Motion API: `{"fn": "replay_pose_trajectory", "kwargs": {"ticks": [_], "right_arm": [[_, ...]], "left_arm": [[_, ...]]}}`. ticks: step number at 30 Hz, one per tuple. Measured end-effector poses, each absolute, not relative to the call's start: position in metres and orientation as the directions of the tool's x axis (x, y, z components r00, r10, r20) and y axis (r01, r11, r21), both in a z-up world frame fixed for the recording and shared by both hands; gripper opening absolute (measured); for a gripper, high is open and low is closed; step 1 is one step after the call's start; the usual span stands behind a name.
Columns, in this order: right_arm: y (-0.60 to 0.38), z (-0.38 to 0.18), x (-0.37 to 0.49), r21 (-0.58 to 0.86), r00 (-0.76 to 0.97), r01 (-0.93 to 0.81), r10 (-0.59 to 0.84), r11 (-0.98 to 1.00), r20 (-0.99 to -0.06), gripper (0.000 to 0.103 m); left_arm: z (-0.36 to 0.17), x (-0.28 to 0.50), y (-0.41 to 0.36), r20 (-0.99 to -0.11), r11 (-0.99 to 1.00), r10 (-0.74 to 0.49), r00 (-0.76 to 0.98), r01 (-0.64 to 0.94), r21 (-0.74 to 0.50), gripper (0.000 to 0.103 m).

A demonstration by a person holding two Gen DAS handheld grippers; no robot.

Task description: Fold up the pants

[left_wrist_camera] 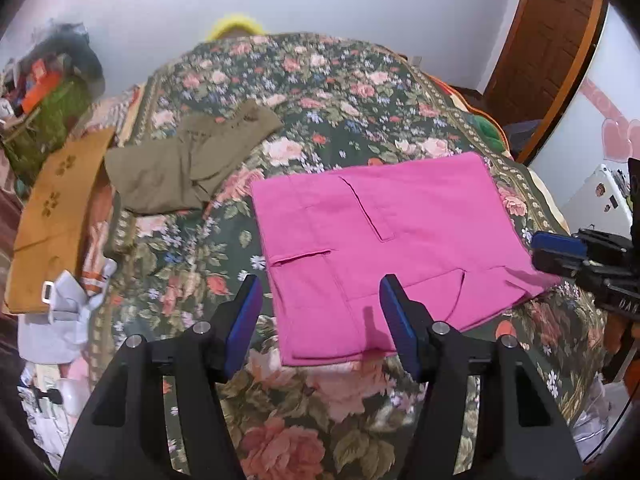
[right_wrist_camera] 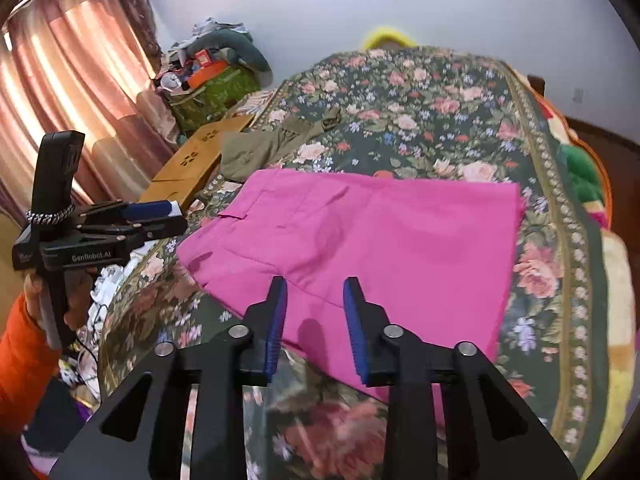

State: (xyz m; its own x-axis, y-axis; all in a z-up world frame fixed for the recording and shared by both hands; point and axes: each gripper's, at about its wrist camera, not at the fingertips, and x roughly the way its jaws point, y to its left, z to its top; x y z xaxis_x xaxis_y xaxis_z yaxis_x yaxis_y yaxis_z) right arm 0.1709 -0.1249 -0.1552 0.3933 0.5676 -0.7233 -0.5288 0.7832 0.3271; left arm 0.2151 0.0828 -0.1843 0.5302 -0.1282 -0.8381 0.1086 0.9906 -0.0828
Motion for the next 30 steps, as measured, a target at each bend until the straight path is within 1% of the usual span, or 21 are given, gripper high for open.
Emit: {"fn": "replay_pose_trajectory", "kwargs": {"ticks": [4, 6, 7, 9, 10, 11, 13, 17, 20, 24, 27, 30], "right_arm": [[-0.110, -0.171, 0.175, 0.332, 0.351, -0.526, 0.555, 0.783, -0.754, 0.031], [-0.107, -0.181, 0.175, 0.328, 0.325, -0.525, 0.541, 0.785, -0.775, 0.031], [-0.106, -0.189, 0.174, 0.322, 0.305, -0.525, 0.527, 0.788, -0.793, 0.031], [-0.112, -0.195, 0.170, 0.307, 0.316, -0.526, 0.517, 0.793, -0.795, 0.033], [-0.117, -0.195, 0.169, 0.299, 0.329, -0.522, 0.512, 0.799, -0.794, 0.037], [-0.123, -0.195, 0.167, 0.296, 0.334, -0.513, 0.505, 0.806, -0.796, 0.039], [-0.136, -0.196, 0.167, 0.310, 0.333, -0.487, 0.502, 0.816, -0.798, 0.039], [-0.164, -0.202, 0.163, 0.292, 0.346, -0.442, 0.461, 0.848, -0.817, 0.039], [-0.183, -0.207, 0.161, 0.307, 0.342, -0.407, 0.456, 0.860, -0.822, 0.039], [-0.199, -0.210, 0.156, 0.262, 0.362, -0.397, 0.412, 0.880, -0.836, 0.038], [-0.207, -0.207, 0.156, 0.268, 0.350, -0.395, 0.414, 0.879, -0.840, 0.039], [-0.210, -0.202, 0.158, 0.228, 0.356, -0.396, 0.377, 0.890, -0.855, 0.039]], "left_arm": [[-0.207, 0.221, 0.077, -0.863, 0.992, -0.105, 0.494, 0.114, -0.055, 0.061], [-0.223, 0.221, 0.076, -0.880, 0.993, -0.081, 0.467, 0.110, -0.034, 0.061], [-0.230, 0.219, 0.079, -0.884, 0.993, -0.094, 0.458, 0.110, -0.048, 0.062], [-0.235, 0.213, 0.089, -0.879, 0.989, -0.144, 0.455, 0.101, -0.110, 0.064], [-0.235, 0.212, 0.092, -0.877, 0.987, -0.158, 0.453, 0.097, -0.127, 0.064], [-0.235, 0.210, 0.097, -0.876, 0.985, -0.174, 0.450, 0.094, -0.147, 0.064], [-0.235, 0.208, 0.099, -0.875, 0.983, -0.181, 0.449, 0.094, -0.156, 0.064], [-0.231, 0.202, 0.093, -0.873, 0.989, -0.138, 0.468, 0.107, -0.100, 0.065], [-0.229, 0.197, 0.090, -0.869, 0.992, -0.112, 0.481, 0.109, -0.068, 0.065], [-0.231, 0.194, 0.094, -0.870, 0.991, -0.125, 0.476, 0.097, -0.089, 0.065], [-0.230, 0.192, 0.097, -0.873, 0.990, -0.137, 0.468, 0.094, -0.105, 0.065], [-0.226, 0.190, 0.098, -0.877, 0.991, -0.128, 0.464, 0.093, -0.096, 0.065]]}}
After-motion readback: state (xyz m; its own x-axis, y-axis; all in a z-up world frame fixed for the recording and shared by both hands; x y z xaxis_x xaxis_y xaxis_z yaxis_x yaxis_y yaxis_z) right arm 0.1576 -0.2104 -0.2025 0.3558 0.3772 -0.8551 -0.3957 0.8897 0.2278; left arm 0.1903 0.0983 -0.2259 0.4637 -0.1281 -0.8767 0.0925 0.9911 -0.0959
